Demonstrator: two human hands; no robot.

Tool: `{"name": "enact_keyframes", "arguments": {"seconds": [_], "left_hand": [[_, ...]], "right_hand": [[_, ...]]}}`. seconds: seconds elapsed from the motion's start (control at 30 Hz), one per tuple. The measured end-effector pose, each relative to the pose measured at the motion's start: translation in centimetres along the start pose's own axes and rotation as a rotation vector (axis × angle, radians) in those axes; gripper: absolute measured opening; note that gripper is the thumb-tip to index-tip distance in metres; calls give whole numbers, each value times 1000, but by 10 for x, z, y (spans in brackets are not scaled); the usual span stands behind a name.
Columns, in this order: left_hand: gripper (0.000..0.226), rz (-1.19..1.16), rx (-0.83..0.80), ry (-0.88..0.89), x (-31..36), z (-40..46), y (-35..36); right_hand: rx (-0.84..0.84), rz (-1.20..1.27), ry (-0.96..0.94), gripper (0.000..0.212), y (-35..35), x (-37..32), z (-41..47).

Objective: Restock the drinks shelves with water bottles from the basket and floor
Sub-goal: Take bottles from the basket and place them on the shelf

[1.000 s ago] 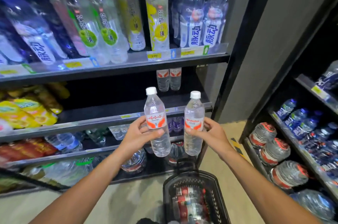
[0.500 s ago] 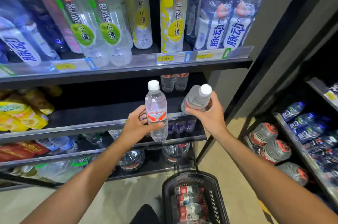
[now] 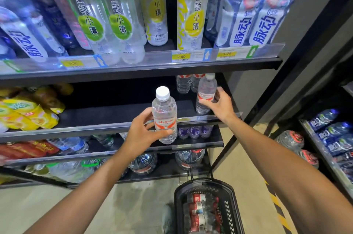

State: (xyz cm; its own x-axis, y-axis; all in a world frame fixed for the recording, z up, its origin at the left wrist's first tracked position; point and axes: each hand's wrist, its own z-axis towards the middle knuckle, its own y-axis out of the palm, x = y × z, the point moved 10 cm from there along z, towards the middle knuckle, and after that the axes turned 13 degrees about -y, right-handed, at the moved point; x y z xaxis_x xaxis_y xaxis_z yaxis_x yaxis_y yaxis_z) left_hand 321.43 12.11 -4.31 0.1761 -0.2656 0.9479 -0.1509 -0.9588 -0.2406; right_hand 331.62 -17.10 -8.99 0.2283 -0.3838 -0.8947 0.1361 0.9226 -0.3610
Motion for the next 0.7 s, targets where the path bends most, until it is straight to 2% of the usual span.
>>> {"name": "enact_keyframes", "arguments": {"seconds": [0.23,0.33,0.4,0.47,0.53,0.7], "left_hand": [[65,21,0,34,4,7,5],[65,27,-12,37,6,11,10],[66,18,-16,35,6,14,11],[69,24,-23,44,8,18,13],[69,35,-33,59,11,21,14],[69,13,-19,92,16,29,13]], "right_hand": [[-178,-122,64,67,5,13,5],[-232,-159,107,87,16,19,-12],[-180,-247,141,96,20,25,-24],[-130,-388,133,81,19,27,-26],[-154,-494,123,70,17,28,-21],[-215,-551,152,66,14,36,-9]]}}
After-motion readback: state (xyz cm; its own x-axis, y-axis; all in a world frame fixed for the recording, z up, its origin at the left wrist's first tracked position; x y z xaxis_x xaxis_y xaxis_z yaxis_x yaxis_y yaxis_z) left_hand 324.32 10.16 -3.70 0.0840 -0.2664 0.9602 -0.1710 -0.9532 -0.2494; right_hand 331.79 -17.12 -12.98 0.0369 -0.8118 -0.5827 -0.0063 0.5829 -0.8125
